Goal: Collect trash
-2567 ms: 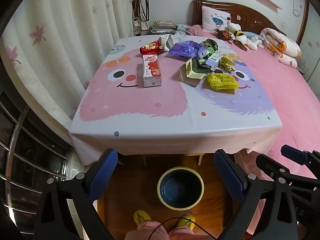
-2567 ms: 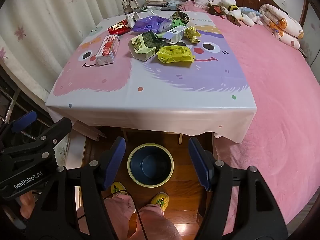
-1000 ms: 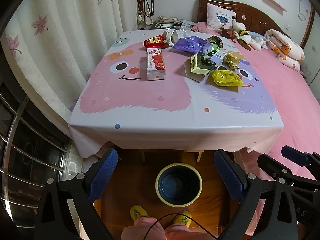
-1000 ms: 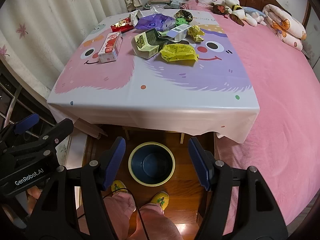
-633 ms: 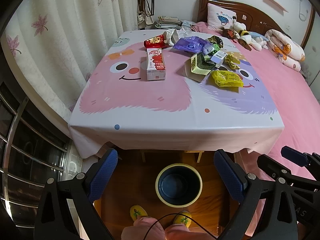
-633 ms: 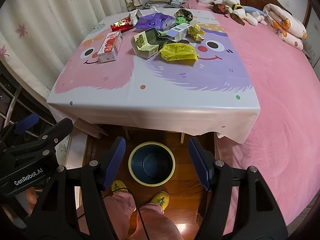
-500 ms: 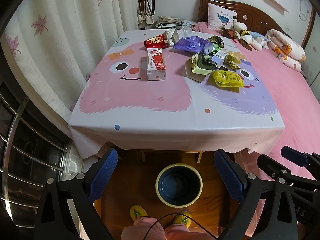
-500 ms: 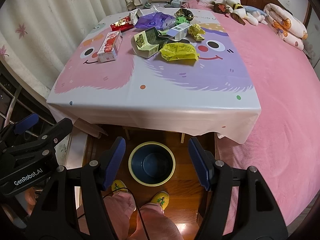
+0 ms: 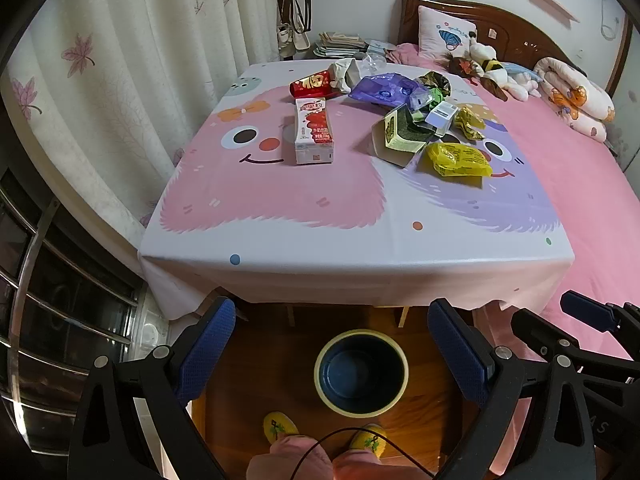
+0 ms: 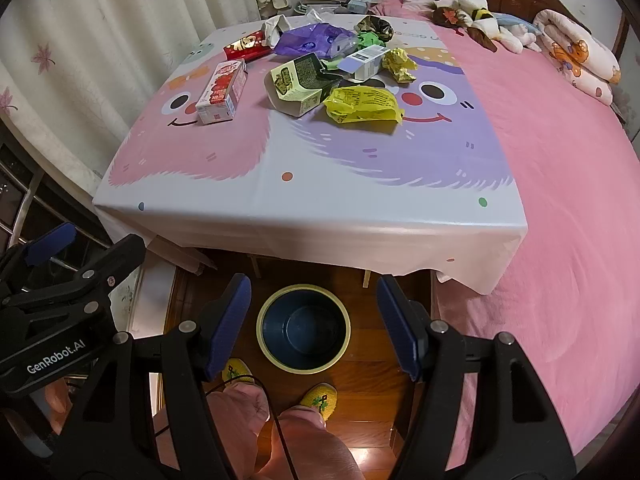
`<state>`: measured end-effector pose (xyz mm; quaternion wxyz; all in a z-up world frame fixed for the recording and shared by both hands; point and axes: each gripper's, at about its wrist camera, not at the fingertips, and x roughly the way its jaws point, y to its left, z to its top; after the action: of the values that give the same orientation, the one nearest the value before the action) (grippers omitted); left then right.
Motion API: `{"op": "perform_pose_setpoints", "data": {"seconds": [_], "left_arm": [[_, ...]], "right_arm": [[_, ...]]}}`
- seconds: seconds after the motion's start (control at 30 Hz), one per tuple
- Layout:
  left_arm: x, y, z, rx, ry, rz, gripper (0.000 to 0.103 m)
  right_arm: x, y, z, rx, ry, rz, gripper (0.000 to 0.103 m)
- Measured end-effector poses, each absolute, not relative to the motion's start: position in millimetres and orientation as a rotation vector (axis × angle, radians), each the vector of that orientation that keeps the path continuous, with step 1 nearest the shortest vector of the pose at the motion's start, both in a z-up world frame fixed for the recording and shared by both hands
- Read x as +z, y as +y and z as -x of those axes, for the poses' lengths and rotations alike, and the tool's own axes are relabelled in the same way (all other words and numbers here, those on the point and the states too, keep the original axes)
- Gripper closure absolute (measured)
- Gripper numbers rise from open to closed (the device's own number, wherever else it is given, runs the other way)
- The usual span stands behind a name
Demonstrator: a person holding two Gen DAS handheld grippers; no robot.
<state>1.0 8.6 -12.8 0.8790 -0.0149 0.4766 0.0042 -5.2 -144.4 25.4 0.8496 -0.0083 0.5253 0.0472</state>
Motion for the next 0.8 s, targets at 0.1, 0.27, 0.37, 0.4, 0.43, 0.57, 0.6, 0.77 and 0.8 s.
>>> {"op": "perform_pose_setpoints", "data": {"seconds": [0.1, 0.27, 0.37, 0.4, 0.43, 0.57, 0.6, 0.77, 0.8], "left_arm": [[-13, 10, -2, 0.010, 0.996, 0.030, 0.005], [-13, 9, -2, 0.008, 0.995, 0.030, 0.005], [-13, 9, -1, 0.008, 0.996, 0.029, 0.005], [-13, 10, -1, 0.009, 0.997, 0.029, 0.005], [-13, 9, -1, 0.009, 0.997, 0.028, 0.005], [-12, 13, -2, 0.010, 0.998, 0.025, 0.005], [-11, 14, -1, 0.011, 0.996, 0.023, 0.005], [2, 21, -2, 0.016, 0.975, 0.009, 0.005], [7, 24, -2, 0.022, 0.962, 0.007, 0.005]], "right_arm": [[26, -145, 0, 0.105, 1.112, 0.019, 0.039], [25, -145, -4, 0.112, 1.118, 0.016, 0.039], [25, -145, -4, 0.112, 1.118, 0.016, 0.039], [25, -145, -4, 0.111, 1.118, 0.016, 0.039], [25, -145, -4, 0.111, 1.118, 0.015, 0.039], [24, -145, -5, 0.110, 1.116, 0.014, 0.039], [25, -145, -6, 0.111, 1.116, 0.012, 0.039], [29, -143, -13, 0.112, 1.100, 0.004, 0.039], [31, -145, -18, 0.112, 1.093, 0.001, 0.039]]}}
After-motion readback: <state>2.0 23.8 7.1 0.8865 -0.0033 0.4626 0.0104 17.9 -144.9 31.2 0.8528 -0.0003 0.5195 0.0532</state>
